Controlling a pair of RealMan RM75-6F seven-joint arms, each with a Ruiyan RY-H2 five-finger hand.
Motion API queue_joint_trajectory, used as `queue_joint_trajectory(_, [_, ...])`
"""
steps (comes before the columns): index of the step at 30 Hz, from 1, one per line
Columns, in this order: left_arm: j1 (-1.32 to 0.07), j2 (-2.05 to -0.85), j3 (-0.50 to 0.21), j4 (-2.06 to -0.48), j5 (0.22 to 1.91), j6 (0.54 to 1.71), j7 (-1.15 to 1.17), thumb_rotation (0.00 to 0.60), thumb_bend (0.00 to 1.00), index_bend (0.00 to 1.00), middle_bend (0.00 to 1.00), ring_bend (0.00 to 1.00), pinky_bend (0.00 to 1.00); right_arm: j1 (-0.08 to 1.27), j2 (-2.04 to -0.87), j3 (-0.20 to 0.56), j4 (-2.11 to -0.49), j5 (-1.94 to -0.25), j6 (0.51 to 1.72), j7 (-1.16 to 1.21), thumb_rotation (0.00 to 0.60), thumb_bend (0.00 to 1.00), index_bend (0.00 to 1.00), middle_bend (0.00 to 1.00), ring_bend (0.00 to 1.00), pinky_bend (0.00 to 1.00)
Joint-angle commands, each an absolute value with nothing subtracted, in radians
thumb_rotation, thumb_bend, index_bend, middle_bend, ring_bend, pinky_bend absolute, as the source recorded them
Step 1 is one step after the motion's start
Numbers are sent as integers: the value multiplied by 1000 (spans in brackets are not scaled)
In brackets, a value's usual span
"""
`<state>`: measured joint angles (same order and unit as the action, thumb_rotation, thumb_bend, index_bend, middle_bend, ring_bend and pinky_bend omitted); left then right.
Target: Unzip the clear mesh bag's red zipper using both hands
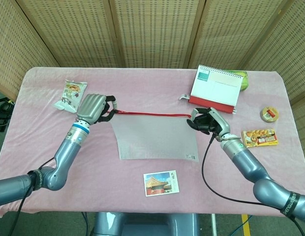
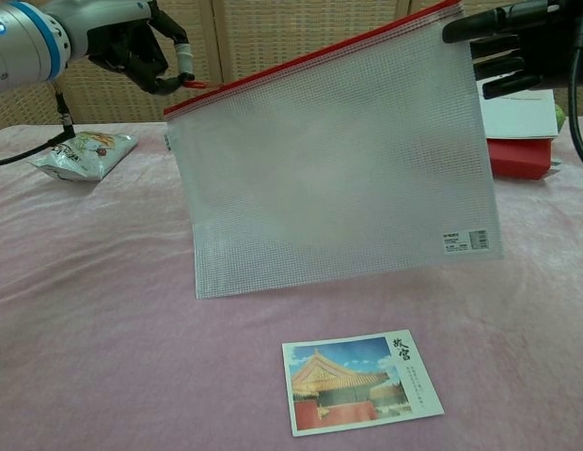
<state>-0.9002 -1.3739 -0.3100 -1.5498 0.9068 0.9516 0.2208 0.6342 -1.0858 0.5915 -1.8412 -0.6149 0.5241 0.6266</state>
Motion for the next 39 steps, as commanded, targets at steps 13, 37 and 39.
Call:
queue_joint_trajectory(13, [-834,-1272,-275,-1521,887,906,166,600,588,849,944,871,1000,611,-1094,578,-1822,-661,520,677,600,921,873,986,907,1000])
queue_joint_trajectory(37, [-725,-1217,-269,-1540,1016,1036,61,600,0,0,891,851,998,584,-1097,407,-1763,-991,700,397,600,0,7,816,820,948])
queue_joint_trajectory(39, [-678,-1202,-251,-1559,1066,1110,50,600,0,0,834,800,975,555,-1092,363,-1739,-1078,772,325,600,0,8,700,726,830])
